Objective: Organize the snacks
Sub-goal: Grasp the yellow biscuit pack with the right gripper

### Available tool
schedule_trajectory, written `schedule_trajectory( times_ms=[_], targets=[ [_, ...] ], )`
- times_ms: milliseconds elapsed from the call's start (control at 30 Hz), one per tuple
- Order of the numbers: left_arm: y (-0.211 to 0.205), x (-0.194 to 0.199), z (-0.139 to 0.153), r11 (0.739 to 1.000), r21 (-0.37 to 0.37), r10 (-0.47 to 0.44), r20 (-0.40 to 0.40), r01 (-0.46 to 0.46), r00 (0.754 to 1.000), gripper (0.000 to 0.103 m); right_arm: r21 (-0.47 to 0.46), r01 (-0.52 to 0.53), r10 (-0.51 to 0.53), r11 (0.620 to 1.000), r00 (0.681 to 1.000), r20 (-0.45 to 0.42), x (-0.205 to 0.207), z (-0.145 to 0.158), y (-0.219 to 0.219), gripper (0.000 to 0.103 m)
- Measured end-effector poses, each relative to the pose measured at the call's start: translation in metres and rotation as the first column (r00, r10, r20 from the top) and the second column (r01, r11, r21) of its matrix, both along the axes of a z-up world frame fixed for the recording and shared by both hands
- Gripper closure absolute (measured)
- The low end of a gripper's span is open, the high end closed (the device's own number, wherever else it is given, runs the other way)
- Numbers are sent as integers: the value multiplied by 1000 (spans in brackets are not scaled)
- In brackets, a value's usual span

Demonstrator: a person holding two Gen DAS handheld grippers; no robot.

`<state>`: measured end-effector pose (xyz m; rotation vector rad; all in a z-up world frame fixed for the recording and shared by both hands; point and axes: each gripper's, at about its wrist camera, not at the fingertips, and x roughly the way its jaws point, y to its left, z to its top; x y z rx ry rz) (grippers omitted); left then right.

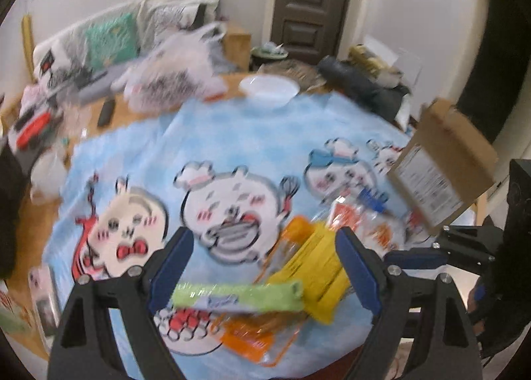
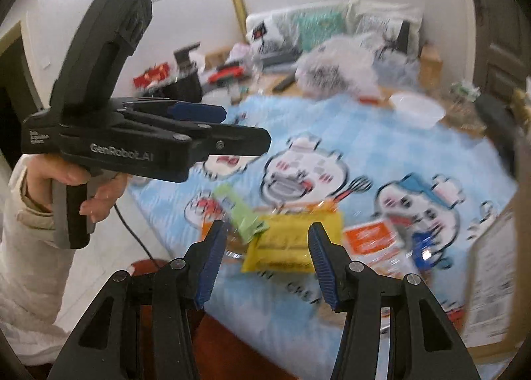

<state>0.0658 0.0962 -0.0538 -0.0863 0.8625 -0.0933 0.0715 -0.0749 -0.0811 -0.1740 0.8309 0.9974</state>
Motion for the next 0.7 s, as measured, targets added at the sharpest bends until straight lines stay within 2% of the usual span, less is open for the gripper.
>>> schedule_trajectory(
  times_ms=[200,267,367,467,567,700],
  targets=[
    [25,-13,-42,997,-68,22,-64,-27,998,18,-63,-7,-1,998,993,-119,1,-39,16,56],
    [30,-17,-50,996,-85,28,-76,-34,997,18,-95,14,-28,995,989,-142,5,-51,18,56],
    [38,-21,-53,994,-102,33,-72,-40,997,18,-94,46,-62,994,982,-177,14,-58,17,56],
    [48,-25,-53,991,-119,48,-61,-55,997,18,-113,90,-107,989,982,-158,28,-60,22,52],
    [59,-26,-57,989,-129,63,-63,-70,996,18,-109,119,-137,987,975,-176,47,-62,29,41],
    [69,-26,-67,988,-124,79,-88,-89,993,18,-135,163,-182,977,972,-147,64,-61,46,39]
  ],
)
